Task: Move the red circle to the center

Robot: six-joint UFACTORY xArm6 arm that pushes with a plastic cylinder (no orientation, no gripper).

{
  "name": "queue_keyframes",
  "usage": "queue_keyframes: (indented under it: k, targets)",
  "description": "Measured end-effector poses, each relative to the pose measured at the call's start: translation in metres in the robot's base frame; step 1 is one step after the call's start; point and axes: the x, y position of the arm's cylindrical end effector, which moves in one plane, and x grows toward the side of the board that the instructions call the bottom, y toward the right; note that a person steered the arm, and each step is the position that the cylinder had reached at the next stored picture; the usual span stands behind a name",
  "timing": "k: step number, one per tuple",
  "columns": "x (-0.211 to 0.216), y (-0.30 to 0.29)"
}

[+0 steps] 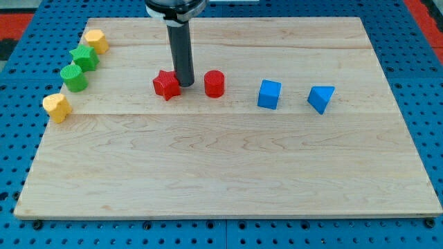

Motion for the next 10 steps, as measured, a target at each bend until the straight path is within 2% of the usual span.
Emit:
queue_keyframes:
  k: [1, 2, 4, 10]
  targets:
    - [-0.042, 0.026]
    - [-0.039, 0.072]
    - [-0.001, 0.072]
    - [0.005, 0.072]
